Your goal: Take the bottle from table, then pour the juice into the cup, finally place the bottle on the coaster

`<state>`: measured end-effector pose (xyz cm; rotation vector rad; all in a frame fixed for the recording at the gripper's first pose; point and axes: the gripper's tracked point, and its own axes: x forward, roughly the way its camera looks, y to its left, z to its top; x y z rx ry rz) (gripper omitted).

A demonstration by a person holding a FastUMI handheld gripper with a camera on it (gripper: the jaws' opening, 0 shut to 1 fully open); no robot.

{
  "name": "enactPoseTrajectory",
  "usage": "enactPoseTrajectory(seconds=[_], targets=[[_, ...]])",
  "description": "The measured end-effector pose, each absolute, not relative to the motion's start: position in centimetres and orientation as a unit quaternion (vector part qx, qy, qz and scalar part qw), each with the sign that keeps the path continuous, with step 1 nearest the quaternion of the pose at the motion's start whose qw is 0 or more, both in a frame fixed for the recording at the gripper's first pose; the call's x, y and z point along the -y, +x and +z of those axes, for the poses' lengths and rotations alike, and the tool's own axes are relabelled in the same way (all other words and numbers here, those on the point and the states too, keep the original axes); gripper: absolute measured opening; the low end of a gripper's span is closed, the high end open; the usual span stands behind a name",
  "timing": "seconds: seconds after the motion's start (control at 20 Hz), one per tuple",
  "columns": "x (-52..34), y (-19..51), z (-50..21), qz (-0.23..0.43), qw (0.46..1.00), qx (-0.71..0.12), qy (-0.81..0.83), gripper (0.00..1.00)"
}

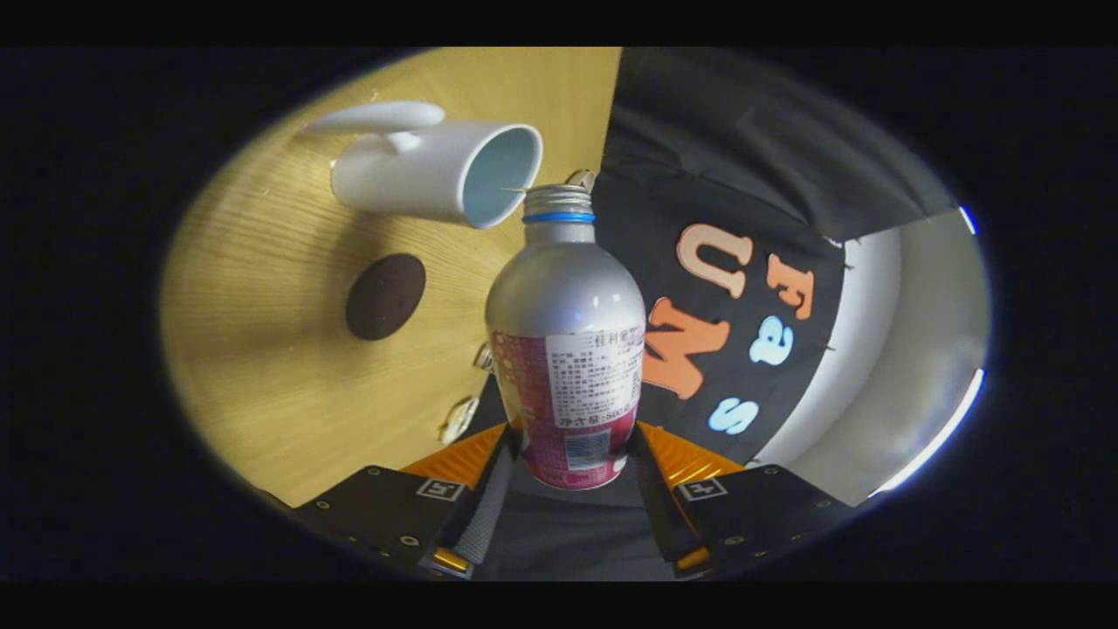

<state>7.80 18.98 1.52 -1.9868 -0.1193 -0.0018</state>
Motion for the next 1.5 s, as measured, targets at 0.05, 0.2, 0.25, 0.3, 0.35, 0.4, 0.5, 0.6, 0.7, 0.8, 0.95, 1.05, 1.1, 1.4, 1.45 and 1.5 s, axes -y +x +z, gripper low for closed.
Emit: enactPoseTrajectory(seconds=[0.05,0.2,0.25,0.3,0.35,0.4,0.5,0.6,0.7,0.8,0.95,1.05,1.1,1.4,1.45,1.5], targets=[[-18.4,8.0,0.9,0.007,0.576,0.032,-0.817,0.73],[-16.6,8.4,-1.4,0.041,0.697,-0.028,-0.716,0.73],[-16.1,8.5,-2.6,0.059,0.744,-0.055,-0.663,0.73],[-16.2,8.5,-3.7,0.080,0.788,-0.078,-0.606,0.73],[-16.3,8.8,-4.4,0.093,0.825,-0.098,-0.548,0.73],[-16.7,9.1,-4.7,0.107,0.857,-0.110,-0.491,0.73],[-17.9,10.5,-5.4,0.131,0.908,-0.126,-0.377,0.73],[-18.5,11.9,-6.6,0.143,0.938,-0.146,-0.281,0.73],[-19.4,12.8,-7.8,0.153,0.953,-0.172,-0.196,0.74],[-19.9,13.9,-8.8,0.157,0.960,-0.187,-0.138,0.74],[-19.9,15.6,-9.6,0.153,0.962,-0.195,-0.114,0.74],[-20.4,15.9,-9.9,0.157,0.961,-0.196,-0.114,0.74],[-20.8,15.8,-10.0,0.164,0.961,-0.195,-0.113,0.74],[-20.2,15.7,-12.8,0.160,0.955,-0.223,-0.113,0.78],[-20.2,15.4,-13.2,0.160,0.953,-0.235,-0.106,0.79],[-19.9,15.0,-13.5,0.159,0.952,-0.239,-0.108,0.80]])
